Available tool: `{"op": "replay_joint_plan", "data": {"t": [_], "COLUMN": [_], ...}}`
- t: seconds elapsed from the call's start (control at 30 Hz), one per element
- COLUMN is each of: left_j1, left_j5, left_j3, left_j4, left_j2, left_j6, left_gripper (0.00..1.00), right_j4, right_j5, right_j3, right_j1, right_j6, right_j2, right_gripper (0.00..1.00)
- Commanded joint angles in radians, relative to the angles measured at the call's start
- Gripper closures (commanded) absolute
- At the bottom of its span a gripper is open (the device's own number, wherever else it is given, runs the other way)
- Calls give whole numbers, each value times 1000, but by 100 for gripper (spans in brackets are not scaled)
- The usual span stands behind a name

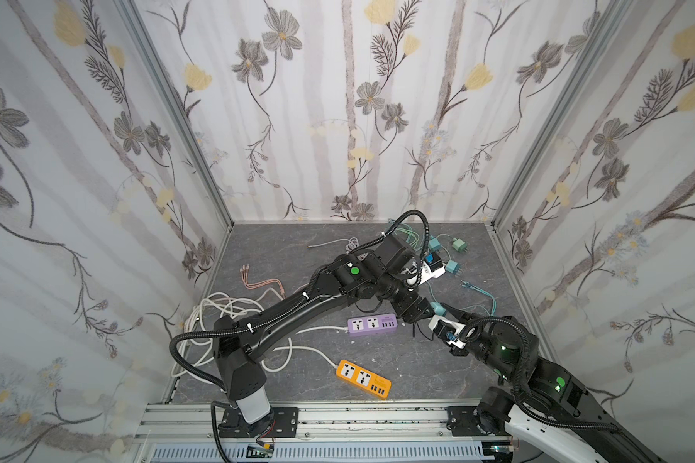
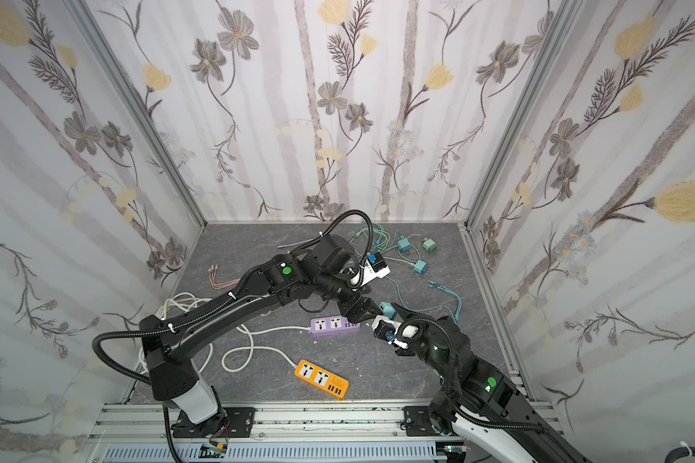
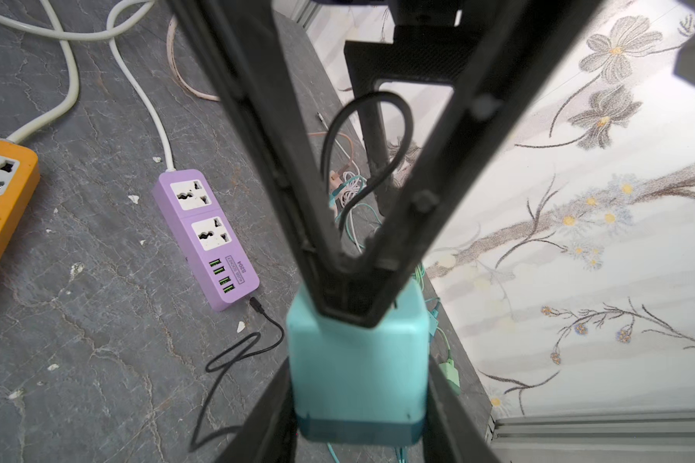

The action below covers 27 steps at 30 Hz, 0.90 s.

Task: Insert the plug
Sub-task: 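Lift the teal charger with the right gripper while the left gripper takes it, then raise the teal charger with the left gripper while the right gripper draws back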

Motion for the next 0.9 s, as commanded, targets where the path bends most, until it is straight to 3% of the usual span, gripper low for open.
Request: {"op": "replay_joint_plan", "data": {"t": [0.0,0.2,0.63,0.77,0.87], "left_j1": [-1,-1,15,25,40], "left_j5": [39,89,67,15,-71], "left_j3": [13,1,-125,-189,-211], "left_j4": [-5,64,244,306,296], "left_j2": [14,27,-67,-136,-189], "left_j6": [3,-47,-112,-121,-129], "left_gripper": [21,33,81,98,100], "right_j4": [110,144,135,122,118], "right_j5": [-18,-26,-51,-44,-40], "right_j3": [-4,-13,-11,8,9], "right_j1": [1,1,1,-1,-1], "right_j6": [23,27,102,177,245], "right_j2": [-14,-13,-10,-6,-17], "right_gripper": [65,65,59,46,27]}}
